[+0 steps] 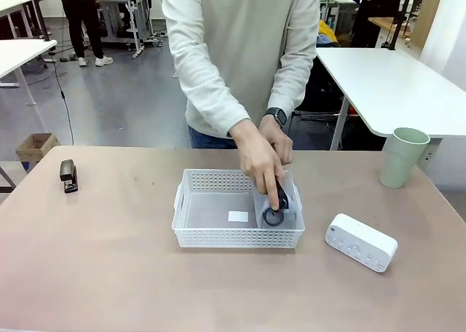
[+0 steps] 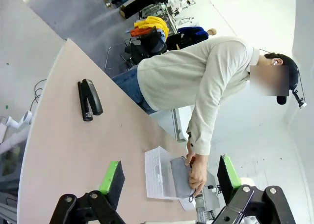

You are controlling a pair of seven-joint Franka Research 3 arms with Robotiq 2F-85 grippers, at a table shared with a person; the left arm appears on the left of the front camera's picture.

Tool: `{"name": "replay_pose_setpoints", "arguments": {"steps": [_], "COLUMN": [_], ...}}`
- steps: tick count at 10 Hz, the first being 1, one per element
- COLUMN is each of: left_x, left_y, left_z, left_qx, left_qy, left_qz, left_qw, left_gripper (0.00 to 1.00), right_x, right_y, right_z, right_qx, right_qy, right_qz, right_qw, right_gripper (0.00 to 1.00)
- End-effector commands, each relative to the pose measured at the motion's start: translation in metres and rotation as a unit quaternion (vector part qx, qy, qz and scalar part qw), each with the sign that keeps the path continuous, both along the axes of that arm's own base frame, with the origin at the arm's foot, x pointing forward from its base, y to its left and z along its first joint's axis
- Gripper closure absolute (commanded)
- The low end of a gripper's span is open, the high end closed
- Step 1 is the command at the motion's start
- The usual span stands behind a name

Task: Efficiently arrange items inside the basket to fit them all.
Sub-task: Pick up the Digital clock and place it inside the Organizing basket.

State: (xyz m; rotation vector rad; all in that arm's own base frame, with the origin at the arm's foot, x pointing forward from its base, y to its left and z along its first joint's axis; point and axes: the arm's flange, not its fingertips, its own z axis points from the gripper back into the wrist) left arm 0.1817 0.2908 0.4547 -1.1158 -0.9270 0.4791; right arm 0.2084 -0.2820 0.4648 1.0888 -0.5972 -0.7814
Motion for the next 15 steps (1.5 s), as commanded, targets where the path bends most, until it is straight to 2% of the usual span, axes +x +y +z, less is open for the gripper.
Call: {"name": "replay_pose_setpoints", "arguments": {"steps": [1, 6, 7, 9, 10, 11, 15], "left_x": [-0.005, -0.005, -0.005, -0.005, -0.005, -0.005, -0.005], "left_y": [0.001, 0.001, 0.001, 0.001, 0.001, 0.001, 0.001], "left_z": [0.002, 0.002, 0.002, 0.002, 0.002, 0.002, 0.002], "left_qx": [0.008, 0.008, 0.008, 0.008, 0.008, 0.008, 0.008], "left_qy": [-0.013, -0.013, -0.013, -0.013, -0.013, -0.013, -0.013], "left_qz": [0.0, 0.0, 0.0, 0.0, 0.0, 0.0, 0.0], "left_qw": [1.0, 1.0, 1.0, 1.0, 1.0, 1.0, 1.0], "left_gripper": [0.0, 0.0, 0.0, 0.0, 0.0, 0.0, 0.0], "right_x": [-0.005, -0.005, -0.007, -0.002, 0.0, -0.002, 0.0], "right_y": [-0.001, -0.001, -0.001, 0.01, 0.008, 0.005, 0.006], "right_z": [0.004, 0.004, 0.004, 0.004, -0.001, 0.006, 0.003], "right_qx": [-0.004, -0.004, -0.003, -0.016, 0.006, -0.009, -0.008], "right_qy": [-0.013, -0.013, 0.002, 0.004, 0.019, 0.009, 0.015], "right_qz": [0.001, 0.001, -0.002, 0.024, 0.007, 0.009, 0.009], "right_qw": [1.0, 1.0, 1.0, 1.0, 1.0, 1.0, 1.0], "right_gripper": [0.0, 0.0, 0.0, 0.0, 0.0, 0.0, 0.0]}}
